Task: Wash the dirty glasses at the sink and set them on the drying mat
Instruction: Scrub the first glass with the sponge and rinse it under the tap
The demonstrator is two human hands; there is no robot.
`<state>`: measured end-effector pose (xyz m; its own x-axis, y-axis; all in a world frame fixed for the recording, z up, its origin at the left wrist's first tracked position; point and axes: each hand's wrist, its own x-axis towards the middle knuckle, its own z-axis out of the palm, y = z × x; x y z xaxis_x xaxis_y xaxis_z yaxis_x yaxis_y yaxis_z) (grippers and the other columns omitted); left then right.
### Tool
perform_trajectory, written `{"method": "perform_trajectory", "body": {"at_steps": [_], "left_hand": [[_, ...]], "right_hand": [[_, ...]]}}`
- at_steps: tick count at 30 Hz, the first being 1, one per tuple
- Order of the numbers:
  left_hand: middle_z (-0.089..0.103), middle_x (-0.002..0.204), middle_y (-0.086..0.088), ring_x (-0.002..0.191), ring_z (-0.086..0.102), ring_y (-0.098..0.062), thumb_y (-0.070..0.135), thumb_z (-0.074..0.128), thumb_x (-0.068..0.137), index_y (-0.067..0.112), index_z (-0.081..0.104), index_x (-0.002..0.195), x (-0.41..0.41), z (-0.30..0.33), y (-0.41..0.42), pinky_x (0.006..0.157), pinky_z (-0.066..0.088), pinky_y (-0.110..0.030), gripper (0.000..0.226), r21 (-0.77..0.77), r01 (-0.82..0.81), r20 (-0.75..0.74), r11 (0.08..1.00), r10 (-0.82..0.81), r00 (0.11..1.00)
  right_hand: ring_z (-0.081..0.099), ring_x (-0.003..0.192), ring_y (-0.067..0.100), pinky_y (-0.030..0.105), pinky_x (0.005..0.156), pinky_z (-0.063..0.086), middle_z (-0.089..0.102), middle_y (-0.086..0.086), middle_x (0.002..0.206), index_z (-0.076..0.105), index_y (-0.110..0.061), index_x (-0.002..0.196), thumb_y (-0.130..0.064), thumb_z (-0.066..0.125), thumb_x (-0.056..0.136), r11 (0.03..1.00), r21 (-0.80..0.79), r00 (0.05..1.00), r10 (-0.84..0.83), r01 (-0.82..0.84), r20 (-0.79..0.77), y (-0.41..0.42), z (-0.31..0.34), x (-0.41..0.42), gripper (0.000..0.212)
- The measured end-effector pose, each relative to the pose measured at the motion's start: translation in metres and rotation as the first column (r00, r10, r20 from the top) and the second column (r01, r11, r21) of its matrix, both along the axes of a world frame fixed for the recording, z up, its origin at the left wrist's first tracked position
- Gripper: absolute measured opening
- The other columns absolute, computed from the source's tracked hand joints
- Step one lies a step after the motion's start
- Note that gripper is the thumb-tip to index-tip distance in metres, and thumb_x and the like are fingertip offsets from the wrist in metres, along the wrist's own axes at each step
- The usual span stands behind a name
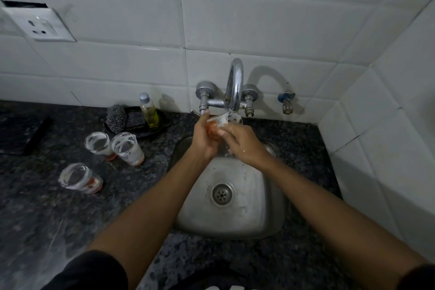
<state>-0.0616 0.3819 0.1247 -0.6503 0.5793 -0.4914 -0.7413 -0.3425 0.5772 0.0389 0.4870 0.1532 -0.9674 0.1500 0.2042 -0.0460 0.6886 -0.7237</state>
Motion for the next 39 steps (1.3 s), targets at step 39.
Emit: {"method": "perform_trajectory", "body": {"at_steps": [39], "left_hand": [[0.074,0.098,-0.014,0.096,0.073,-0.028,0.04,0.055,0.106,0.004,0.079,0.101,0.004,0.005,0.002,0.097,0.058,-0.042,0.044,0.027,0.106,-0.124,0.994,-0.102,0.987]], "right_hand": [[0.071,0.098,0.011,0.036,0.088,0.059,0.074,-0.002,0.107,0.071,-0.019,0.115,-0.036,0.048,0.11,0.983,-0.176,0.992,-0.041,0.062,0.121,-0.016,0.02,-0.001,0.029]]}}
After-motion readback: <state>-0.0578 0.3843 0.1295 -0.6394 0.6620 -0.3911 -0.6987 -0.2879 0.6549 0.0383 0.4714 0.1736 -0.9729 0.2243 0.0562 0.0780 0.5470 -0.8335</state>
